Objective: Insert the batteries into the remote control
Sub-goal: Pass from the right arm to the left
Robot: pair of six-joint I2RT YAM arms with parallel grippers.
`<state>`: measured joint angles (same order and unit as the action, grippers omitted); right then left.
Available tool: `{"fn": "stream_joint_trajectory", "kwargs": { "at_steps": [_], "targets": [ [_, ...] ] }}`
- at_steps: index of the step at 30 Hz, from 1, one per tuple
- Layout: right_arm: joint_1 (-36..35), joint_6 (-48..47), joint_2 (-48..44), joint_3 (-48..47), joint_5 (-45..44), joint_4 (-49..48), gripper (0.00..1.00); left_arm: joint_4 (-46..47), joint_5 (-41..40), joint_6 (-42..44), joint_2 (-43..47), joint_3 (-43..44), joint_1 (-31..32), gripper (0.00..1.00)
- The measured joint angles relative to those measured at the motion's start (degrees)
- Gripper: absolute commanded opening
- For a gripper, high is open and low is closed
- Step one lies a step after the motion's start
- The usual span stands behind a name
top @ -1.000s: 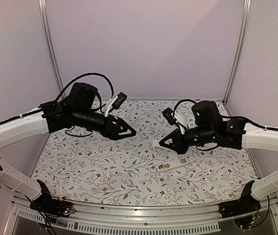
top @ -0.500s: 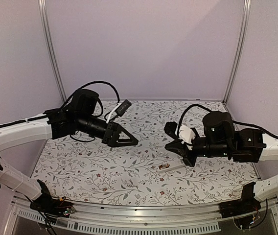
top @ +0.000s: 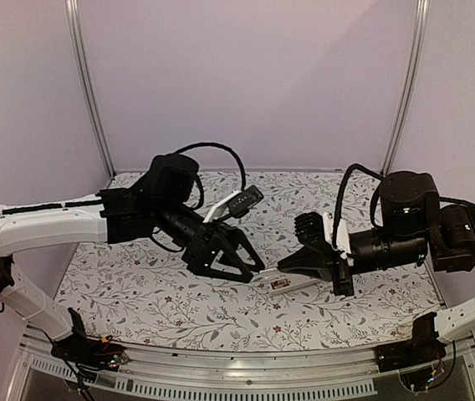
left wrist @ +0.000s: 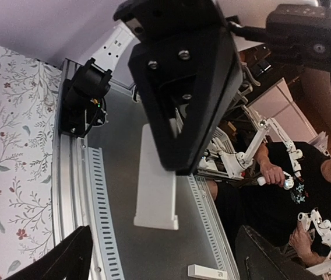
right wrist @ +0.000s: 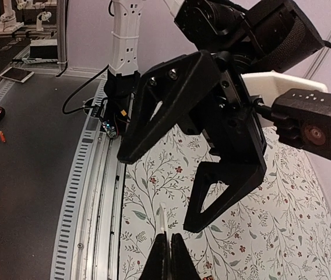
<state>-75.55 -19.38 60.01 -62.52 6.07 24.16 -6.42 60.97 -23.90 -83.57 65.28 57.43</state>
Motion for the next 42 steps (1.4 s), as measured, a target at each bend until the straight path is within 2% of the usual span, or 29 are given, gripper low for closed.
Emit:
{"fn": "stream_joint_trajectory", "kwargs": {
  "at_steps": [10, 15, 20, 23, 28, 33, 42],
  "targets": [
    [-3.21, -3.21, 0.87, -1.95, -0.83, 2.93, 0.00, 3.17, 5.92, -5.09, -3.65, 4.68, 1.97, 0.76],
    [-4.50, -5.14, 0.96, -3.15, -2.10, 3.45, 0.00, 2.71, 6.88, -6.62, -6.58, 5.20, 2.05, 0.66],
    [-5.70, -7.43, 1.51, -3.58, -4.26, 4.85, 0.00, 2.01, 8.31, -7.15, -7.30, 5.66, 2.97, 0.49],
    [-6.60, -8.79, 2.08, -3.61, -5.90, 5.38, 0.00, 1.46, 9.31, -7.15, -7.67, 7.02, 3.91, 0.44],
    [-7.50, -10.32, 2.21, -3.76, -7.17, 5.55, 0.00, 0.26, 10.67, -6.56, -9.14, 8.24, 4.39, 0.49],
    [-7.72, -11.15, 2.21, -3.78, -7.72, 5.88, 0.00, -1.31, 10.67, -5.64, -9.46, 8.96, 4.44, 0.43],
    [-7.82, -12.02, 2.21, -3.78, -7.96, 5.90, 0.00, -2.99, 10.62, -3.67, -9.90, 9.53, 4.44, 0.43]
  ]
}}
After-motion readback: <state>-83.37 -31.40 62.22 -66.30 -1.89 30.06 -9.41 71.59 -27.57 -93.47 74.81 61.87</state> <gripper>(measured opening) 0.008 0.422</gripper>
